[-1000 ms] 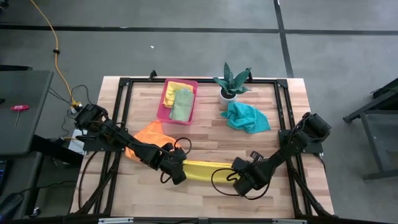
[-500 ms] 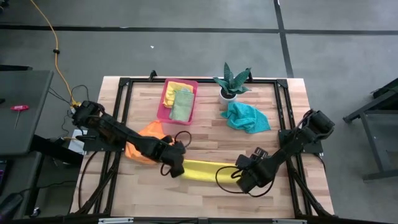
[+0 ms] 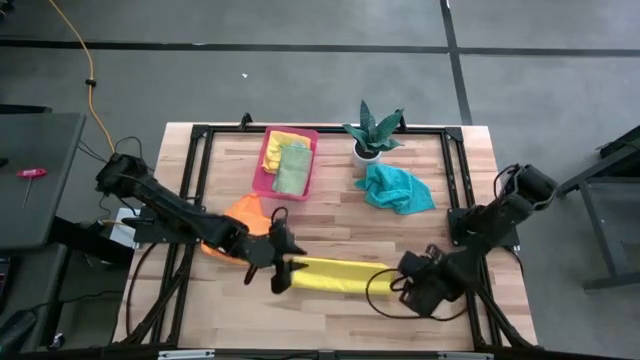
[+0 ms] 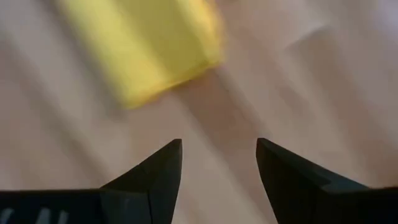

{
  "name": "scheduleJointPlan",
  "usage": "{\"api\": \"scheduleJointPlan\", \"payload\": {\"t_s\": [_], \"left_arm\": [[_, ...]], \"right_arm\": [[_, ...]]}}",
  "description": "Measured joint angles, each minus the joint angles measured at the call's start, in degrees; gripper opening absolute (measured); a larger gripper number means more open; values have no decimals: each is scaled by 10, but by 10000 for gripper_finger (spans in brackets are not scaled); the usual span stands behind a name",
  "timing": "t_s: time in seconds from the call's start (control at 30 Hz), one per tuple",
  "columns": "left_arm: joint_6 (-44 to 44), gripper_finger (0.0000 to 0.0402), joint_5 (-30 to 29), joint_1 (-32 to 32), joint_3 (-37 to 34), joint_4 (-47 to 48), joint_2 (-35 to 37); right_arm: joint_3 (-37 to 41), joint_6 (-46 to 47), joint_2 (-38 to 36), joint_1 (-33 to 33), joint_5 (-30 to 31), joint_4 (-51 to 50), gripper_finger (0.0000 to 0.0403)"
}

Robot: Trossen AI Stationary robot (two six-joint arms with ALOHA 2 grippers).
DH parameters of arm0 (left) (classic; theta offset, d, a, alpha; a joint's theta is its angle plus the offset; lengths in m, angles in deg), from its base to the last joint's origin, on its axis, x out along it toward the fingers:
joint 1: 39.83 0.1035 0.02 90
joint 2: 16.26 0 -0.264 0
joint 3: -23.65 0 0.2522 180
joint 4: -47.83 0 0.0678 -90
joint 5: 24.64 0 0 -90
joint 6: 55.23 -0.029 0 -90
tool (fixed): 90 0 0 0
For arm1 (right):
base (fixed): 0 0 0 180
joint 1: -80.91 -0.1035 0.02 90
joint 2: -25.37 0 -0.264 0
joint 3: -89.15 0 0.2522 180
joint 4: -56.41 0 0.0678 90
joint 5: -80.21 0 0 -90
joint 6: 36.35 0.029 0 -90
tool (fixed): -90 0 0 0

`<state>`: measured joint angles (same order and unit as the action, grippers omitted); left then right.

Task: Fold microfiber towels
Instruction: Fold the yellow microfiber cloth

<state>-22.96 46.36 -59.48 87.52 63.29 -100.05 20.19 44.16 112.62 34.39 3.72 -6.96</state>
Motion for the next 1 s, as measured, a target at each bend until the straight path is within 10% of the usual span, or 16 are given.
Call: {"api": "scheduleJointPlan", "payload": {"t_s": [0.3, 0.53, 1.0], "left_arm": [[21, 100, -24, -34, -66, -196, -98], [55, 7, -23, -13, -66, -222, -159], [97, 4, -11, 17, -65, -178, -199]], "right_arm": [[90, -35, -40, 2, 100, 279, 175], [130, -119, -16, 66, 100, 396, 37], [150, -161, 16, 145, 46, 385, 9]]}}
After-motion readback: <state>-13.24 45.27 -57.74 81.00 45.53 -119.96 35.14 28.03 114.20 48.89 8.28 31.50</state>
